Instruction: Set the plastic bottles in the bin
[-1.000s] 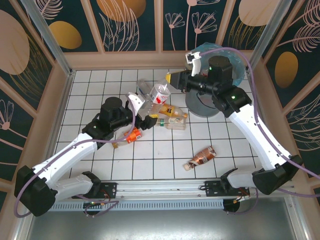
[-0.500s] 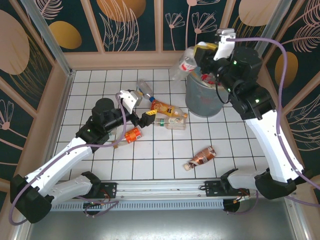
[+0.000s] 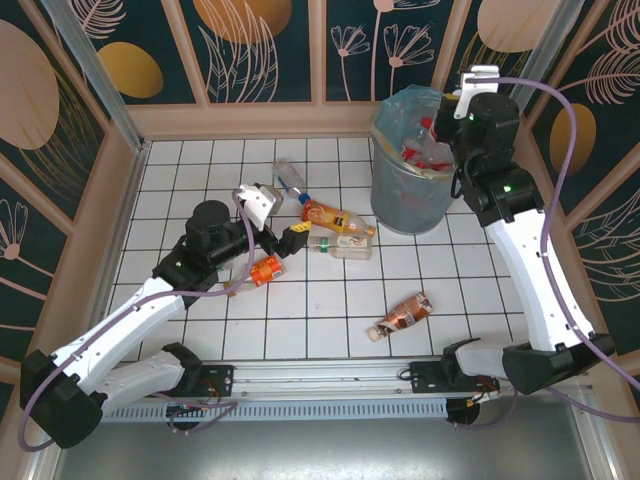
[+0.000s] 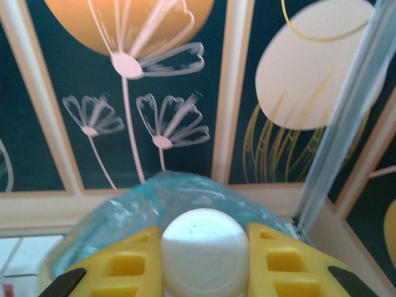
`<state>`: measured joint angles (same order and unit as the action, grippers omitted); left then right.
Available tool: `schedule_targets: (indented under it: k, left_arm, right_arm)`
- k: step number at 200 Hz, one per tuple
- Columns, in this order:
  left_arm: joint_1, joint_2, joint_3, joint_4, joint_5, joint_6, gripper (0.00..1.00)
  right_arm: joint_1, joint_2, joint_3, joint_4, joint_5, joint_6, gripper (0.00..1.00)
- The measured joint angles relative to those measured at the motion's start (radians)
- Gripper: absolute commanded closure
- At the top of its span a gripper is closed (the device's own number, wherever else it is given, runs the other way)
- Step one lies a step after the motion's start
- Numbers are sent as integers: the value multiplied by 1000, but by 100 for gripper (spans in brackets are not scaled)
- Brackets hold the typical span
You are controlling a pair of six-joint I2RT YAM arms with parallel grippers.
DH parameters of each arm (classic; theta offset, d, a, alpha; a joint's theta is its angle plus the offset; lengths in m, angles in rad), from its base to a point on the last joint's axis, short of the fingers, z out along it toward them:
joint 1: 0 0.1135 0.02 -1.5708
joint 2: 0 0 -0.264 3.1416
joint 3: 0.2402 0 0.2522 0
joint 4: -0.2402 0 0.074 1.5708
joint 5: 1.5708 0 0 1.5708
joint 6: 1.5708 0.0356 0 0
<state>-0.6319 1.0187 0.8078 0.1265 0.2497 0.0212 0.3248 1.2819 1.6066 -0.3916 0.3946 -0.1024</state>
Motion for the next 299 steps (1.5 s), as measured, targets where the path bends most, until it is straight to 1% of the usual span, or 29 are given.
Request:
schedule_targets:
  k: [25,56,97,138,166,217,250,259,269,282,288,299]
  left_arm:
    - [0,1,-4,0,0,0,2]
    - [0,10,-4,1,0,-1,1]
    - [0,19,-14,1,1,-3,2]
    - [0,20,-14,1,1,-4,2]
    - [0,20,-16,1,1,-4,2]
    - [0,19,-24,0,0,-4,2]
    - [0,11,-30,-1,0,-4,1]
    - [0,9,-31,-2,0,-4,2]
    - [0,7,-31,-3,0,-4,2]
    - [0,6,-31,-3,0,-4,1]
    - [0,6,-31,-3,0,-4,2]
    - [0,6,-31,-3,0,-4,1]
  right_arm:
    - [-46,0,-69,3,-40,14,100]
    - [-108,-4,-158,8,-153,68,100]
    - [-152,-10,-278,22,-266,110,100]
    - [-185,-10,-360,47,-303,112,100]
    - [-195,-4,-386,81,-330,107,100]
    - [-212,57,-394,175,-374,88,100]
    - [-225,96,-390,182,-398,84,93]
    - [-226,96,-388,177,-405,85,90]
    - [-226,98,-378,161,-414,86,81]
    - [-226,105,-355,127,-422,90,65]
    - [-226,109,-341,107,-425,96,60]
    - [-226,114,-315,71,-433,97,54]
